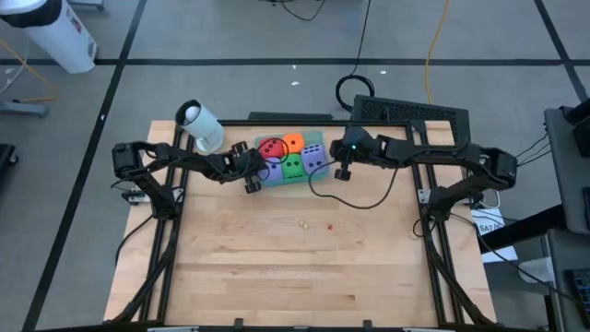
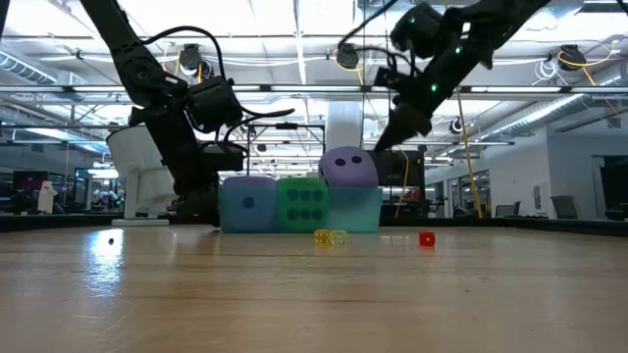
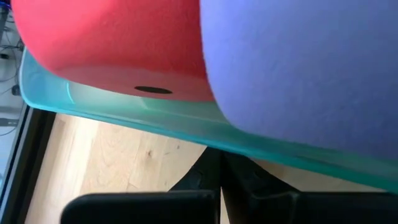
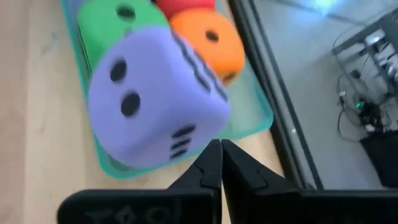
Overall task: Pick & Place Dice
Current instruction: Put the large purple dice into the light blue bin
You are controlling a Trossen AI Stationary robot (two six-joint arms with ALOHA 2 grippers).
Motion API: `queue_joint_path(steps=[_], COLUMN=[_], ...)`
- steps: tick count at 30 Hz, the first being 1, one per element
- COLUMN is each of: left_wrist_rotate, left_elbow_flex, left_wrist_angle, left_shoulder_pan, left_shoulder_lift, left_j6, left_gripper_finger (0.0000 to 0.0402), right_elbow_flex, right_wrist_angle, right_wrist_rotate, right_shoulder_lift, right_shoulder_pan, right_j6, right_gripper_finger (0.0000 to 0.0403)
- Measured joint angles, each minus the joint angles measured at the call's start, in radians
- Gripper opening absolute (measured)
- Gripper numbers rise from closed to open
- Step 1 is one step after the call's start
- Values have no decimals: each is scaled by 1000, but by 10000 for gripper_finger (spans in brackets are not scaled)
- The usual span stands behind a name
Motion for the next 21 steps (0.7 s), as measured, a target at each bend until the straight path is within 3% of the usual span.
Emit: queue_joint_path(steps=[5,9,12,17,21], left_wrist_rotate=[-8,-10,-9,-4,-3], left_elbow_flex=[0,-1,-1,-1,-1], left_wrist_angle=[1,9,26,26,26], left_shoulder_pan=[0,1,1,1,2], left_shoulder_lift=[0,0,-1,-1,-1], left_j6=[6,7,9,9,9], left_gripper_finger=[9,3,9,3,10], right_elbow_flex=[1,2,8,8,10], right_wrist_angle=[86,140,176,162,143], right_wrist_rotate=[-30,-194,-254,-258,-351], right_shoulder_lift=[-41,-30,25,116,178], right_shoulder_pan=[-2,-13,-19,-42,-59], right_j6=[-28,-54,-54,-26,-12], right_gripper_finger=[0,0,0,0,0])
